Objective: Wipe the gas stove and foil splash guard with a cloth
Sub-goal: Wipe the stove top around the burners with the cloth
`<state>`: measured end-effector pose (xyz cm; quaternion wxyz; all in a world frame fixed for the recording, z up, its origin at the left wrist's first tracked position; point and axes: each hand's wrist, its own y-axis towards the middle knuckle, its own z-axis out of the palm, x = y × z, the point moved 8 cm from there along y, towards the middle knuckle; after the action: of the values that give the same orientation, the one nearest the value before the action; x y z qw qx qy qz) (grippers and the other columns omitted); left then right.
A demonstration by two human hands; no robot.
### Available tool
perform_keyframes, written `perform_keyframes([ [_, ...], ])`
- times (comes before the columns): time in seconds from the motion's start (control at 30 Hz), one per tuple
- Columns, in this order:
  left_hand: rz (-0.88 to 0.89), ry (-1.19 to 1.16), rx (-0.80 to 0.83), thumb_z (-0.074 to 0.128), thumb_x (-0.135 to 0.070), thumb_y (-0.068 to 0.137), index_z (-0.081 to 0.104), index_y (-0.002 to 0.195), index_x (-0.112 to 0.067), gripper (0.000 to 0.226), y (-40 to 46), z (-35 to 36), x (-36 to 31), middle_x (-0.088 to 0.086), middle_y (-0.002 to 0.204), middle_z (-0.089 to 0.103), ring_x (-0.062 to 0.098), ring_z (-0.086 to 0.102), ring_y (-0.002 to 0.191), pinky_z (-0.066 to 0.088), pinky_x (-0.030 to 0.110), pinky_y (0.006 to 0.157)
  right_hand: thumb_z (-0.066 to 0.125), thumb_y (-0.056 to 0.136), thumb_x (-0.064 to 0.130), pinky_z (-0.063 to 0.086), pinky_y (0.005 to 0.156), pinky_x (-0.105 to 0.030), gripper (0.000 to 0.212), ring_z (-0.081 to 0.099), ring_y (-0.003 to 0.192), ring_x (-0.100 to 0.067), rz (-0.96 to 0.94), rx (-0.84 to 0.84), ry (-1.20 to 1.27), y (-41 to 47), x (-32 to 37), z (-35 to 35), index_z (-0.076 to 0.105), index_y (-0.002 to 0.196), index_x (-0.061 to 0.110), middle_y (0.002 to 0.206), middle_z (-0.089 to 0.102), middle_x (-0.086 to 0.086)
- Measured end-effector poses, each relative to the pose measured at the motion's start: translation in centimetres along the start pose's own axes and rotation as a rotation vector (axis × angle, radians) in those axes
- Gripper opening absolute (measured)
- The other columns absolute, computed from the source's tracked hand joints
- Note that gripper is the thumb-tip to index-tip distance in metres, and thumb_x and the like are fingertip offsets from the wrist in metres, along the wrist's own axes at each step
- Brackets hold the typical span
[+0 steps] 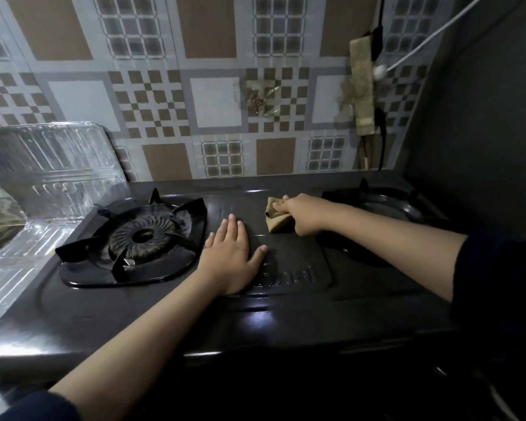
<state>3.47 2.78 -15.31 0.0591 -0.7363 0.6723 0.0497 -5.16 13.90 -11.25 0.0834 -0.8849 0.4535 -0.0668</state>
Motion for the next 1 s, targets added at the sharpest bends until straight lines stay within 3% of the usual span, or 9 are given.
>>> perform_keyframes([
  [0.43, 0.024, -0.072, -0.045, 0.027, -0.057, 0.096, 0.009, 0.151, -0.001, 0.081, 0.3, 0.2, 0.0, 0.017, 0.16, -0.001, 0.027, -0.001, 0.148, 0.006, 0.044, 0.119, 0.039, 0.08, -0.013, 0.012, 0.12, -0.033, 0.085, 0.006, 0.149, -0.024, 0.113, -0.02, 0.183, -8.1, 1.5, 3.4, 0.019, 0.151, 0.029, 0.161, 0.006, 0.004],
  [0.77, 0.036, -0.076, -0.045, 0.025, -0.059, 0.095, 0.007, 0.151, 0.0, 0.083, 0.5, 0.3, 0.0, 0.018, 0.16, -0.002, 0.029, -0.002, 0.148, 0.005, 0.044, 0.118, 0.038, 0.078, -0.014, 0.016, 0.12, -0.042, 0.09, 0.002, 0.149, -0.022, 0.157, -0.057, 0.148, -12.1, 3.1, 4.7, 0.015, 0.15, 0.035, 0.161, 0.002, 0.008],
  [1.0, 0.044, -0.074, -0.021, 0.023, -0.059, 0.095, 0.005, 0.151, 0.0, 0.083, 0.4, 0.5, 0.1, 0.018, 0.16, -0.004, 0.029, -0.004, 0.148, 0.004, 0.044, 0.118, 0.037, 0.075, -0.016, 0.013, 0.12, -0.031, 0.09, 0.005, 0.149, -0.019, 0.169, -0.122, 0.184, -14.0, 3.7, 5.2, 0.021, 0.149, 0.032, 0.16, 0.007, 0.009],
])
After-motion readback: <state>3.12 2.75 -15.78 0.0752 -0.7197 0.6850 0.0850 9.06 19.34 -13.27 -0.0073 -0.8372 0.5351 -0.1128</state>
